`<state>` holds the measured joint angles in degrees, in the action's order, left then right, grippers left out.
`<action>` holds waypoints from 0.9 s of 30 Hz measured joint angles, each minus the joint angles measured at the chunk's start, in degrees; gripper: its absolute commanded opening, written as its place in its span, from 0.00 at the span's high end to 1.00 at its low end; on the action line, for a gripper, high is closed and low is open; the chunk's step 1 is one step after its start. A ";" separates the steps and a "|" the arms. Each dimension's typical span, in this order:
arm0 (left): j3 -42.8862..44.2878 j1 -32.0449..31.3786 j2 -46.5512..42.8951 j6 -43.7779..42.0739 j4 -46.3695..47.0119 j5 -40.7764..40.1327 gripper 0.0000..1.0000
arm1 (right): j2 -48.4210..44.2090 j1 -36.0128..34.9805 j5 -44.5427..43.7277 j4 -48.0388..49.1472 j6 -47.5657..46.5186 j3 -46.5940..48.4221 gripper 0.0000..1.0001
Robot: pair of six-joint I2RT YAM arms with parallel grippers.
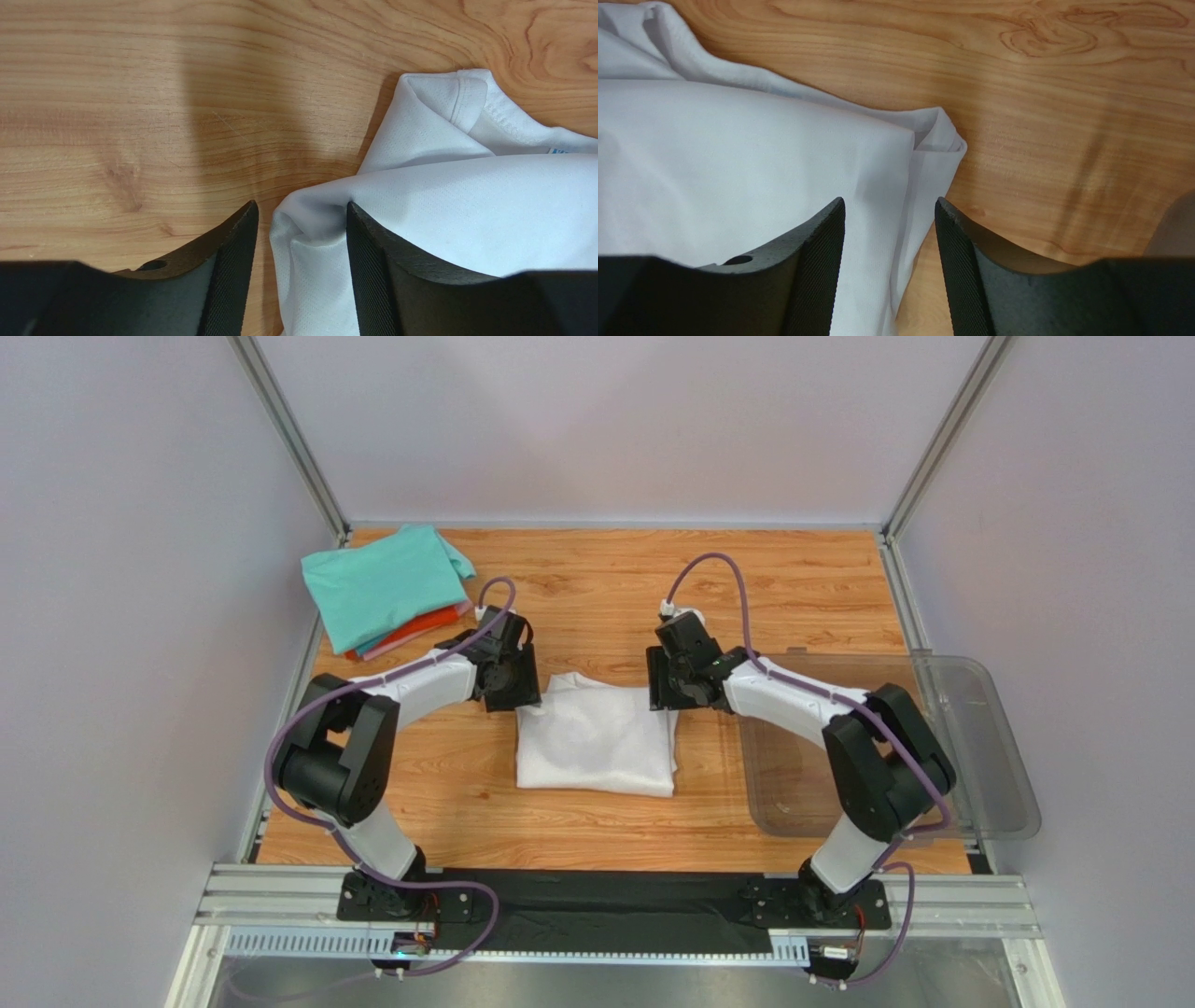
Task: Fold and stack the t-shirts
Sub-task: Fold the tshirt
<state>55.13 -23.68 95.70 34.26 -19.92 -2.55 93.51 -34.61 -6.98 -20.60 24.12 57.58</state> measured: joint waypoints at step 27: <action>-4.61 0.07 -18.45 -0.35 -0.31 6.21 1.00 | -8.15 1.03 7.13 0.28 -2.56 -1.36 0.91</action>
<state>50.52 -23.62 77.25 33.91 -20.23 3.66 85.36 -33.58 0.14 -20.32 21.56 56.23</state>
